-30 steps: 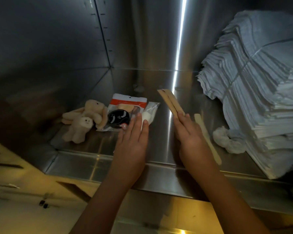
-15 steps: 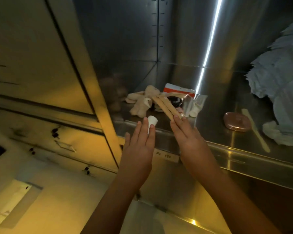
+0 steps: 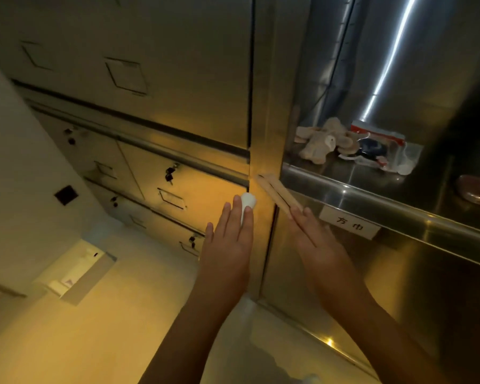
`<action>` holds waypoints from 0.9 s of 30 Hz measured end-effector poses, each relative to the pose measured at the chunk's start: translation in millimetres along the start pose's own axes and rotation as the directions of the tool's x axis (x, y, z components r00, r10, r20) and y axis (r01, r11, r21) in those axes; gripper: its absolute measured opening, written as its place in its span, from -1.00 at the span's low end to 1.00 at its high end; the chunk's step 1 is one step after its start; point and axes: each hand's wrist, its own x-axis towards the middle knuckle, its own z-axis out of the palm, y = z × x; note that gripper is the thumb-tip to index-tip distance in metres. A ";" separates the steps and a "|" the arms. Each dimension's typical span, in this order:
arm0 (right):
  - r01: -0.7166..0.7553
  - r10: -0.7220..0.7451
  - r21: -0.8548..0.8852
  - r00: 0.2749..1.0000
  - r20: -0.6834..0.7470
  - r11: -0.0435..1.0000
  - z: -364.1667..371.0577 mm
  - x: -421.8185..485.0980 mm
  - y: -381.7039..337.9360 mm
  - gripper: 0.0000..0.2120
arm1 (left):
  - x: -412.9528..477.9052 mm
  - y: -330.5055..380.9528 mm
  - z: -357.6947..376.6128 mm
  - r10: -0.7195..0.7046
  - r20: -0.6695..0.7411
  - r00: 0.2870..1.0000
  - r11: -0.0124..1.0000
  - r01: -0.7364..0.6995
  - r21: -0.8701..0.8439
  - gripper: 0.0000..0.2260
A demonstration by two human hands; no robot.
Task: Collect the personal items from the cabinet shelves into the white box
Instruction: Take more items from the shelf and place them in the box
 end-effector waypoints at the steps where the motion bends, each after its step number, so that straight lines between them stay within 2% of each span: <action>1: 0.032 -0.033 -0.028 0.999 -0.017 0.999 3.7 2.4 -10.4 -0.37 | -6.8 -9.0 -3.3 -0.017 -0.014 1.000 1.000 0.017 0.007 -0.38; 4: 0.128 -0.129 -0.062 0.991 -0.020 0.990 16.3 13.2 -43.2 -0.30 | -26.2 -37.7 -14.4 -0.077 -0.039 0.996 0.996 0.078 0.030 -0.39; 8: 0.229 -0.226 -0.044 0.972 0.069 0.972 37.7 33.8 -82.9 -0.27 | -50.6 -77.7 -29.7 -0.208 -0.029 0.978 0.970 0.210 0.120 -0.35; 15: 0.449 -0.442 -0.019 0.886 0.138 0.893 82.5 82.4 -137.4 -0.25 | -78.1 -139.5 -47.2 -0.384 -0.072 0.921 0.911 0.390 0.133 -0.28; 19: 0.514 -0.516 0.051 0.847 0.132 0.856 116.9 127.5 -167.4 -0.28 | -81.2 -188.6 -47.9 -0.513 0.015 0.858 0.832 0.492 0.257 -0.28; 27: 0.592 -0.620 0.199 0.775 0.122 0.781 186.7 252.3 -235.2 -0.33 | -39.9 -302.9 -86.4 -0.699 -0.013 0.715 0.648 0.641 0.412 -0.28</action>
